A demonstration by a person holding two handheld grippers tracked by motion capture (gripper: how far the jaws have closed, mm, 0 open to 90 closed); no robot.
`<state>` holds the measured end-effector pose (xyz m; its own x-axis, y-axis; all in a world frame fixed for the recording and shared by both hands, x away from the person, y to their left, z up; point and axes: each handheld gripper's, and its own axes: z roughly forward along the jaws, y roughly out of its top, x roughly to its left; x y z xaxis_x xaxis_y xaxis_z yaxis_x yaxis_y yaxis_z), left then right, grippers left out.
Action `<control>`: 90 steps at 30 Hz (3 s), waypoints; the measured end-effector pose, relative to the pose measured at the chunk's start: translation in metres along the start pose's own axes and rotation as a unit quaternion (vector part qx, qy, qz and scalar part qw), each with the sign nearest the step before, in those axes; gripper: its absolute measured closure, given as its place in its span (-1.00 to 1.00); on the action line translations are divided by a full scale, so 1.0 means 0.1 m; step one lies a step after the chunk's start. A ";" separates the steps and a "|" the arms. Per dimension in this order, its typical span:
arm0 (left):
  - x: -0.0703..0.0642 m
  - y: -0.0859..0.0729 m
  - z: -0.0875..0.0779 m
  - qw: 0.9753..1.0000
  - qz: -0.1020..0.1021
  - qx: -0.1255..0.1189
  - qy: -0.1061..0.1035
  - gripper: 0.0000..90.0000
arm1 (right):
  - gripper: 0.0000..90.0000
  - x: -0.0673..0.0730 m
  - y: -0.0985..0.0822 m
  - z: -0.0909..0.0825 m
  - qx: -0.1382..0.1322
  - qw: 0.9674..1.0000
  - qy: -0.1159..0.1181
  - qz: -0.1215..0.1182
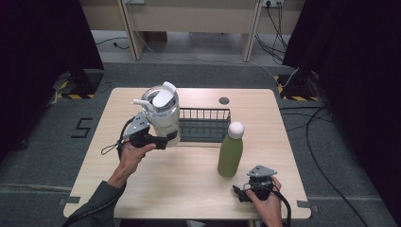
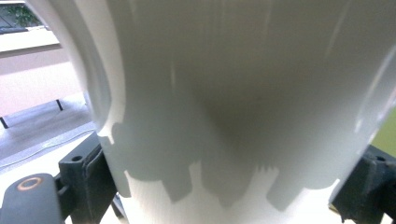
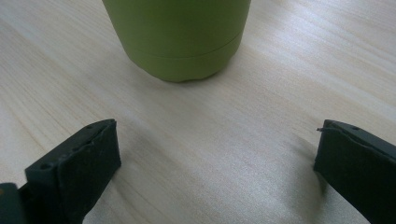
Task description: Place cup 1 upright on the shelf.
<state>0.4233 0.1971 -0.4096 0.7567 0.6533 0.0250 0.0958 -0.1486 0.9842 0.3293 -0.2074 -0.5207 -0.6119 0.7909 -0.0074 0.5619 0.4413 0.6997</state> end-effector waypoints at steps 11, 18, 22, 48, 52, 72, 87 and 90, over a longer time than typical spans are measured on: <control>0.05 0.15 0.18 1.000 0.006 0.000 -0.002 -0.77 | -0.99 0.00 0.00 0.00 0.001 1.000 0.000 0.000; 0.12 0.24 0.34 1.000 -0.002 -0.004 -0.001 -0.77 | -0.99 0.00 0.00 0.00 0.001 1.000 0.000 0.000; 0.15 0.26 0.41 1.000 -0.006 -0.006 -0.003 -0.77 | -0.99 0.00 0.00 0.00 0.001 1.000 0.000 0.000; 0.38 0.25 0.89 1.000 -0.016 0.001 0.003 -0.77 | -0.99 0.00 0.00 0.00 0.001 1.000 0.001 -0.001; 0.43 0.22 0.97 1.000 -0.026 0.005 0.009 -0.77 | -0.99 0.00 0.00 0.00 0.002 1.000 0.001 0.001; 0.46 0.03 1.05 0.999 -0.026 0.031 0.020 -0.77 | -0.99 0.00 0.00 0.00 0.002 1.000 0.002 0.001; 0.43 -0.14 1.11 0.998 -0.029 0.049 0.024 -0.77 | -0.99 0.00 0.00 0.00 0.002 1.000 0.002 0.000; 0.43 -0.19 1.12 0.998 -0.030 0.055 0.025 -0.77 | -0.99 0.00 0.00 0.00 0.002 1.000 0.002 0.000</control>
<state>0.5267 0.1452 -0.4469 0.7145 0.6993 -0.0214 0.2124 -0.1877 0.9590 0.3294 -0.2077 -0.5204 -0.6133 0.7898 -0.0042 0.5644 0.4420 0.6973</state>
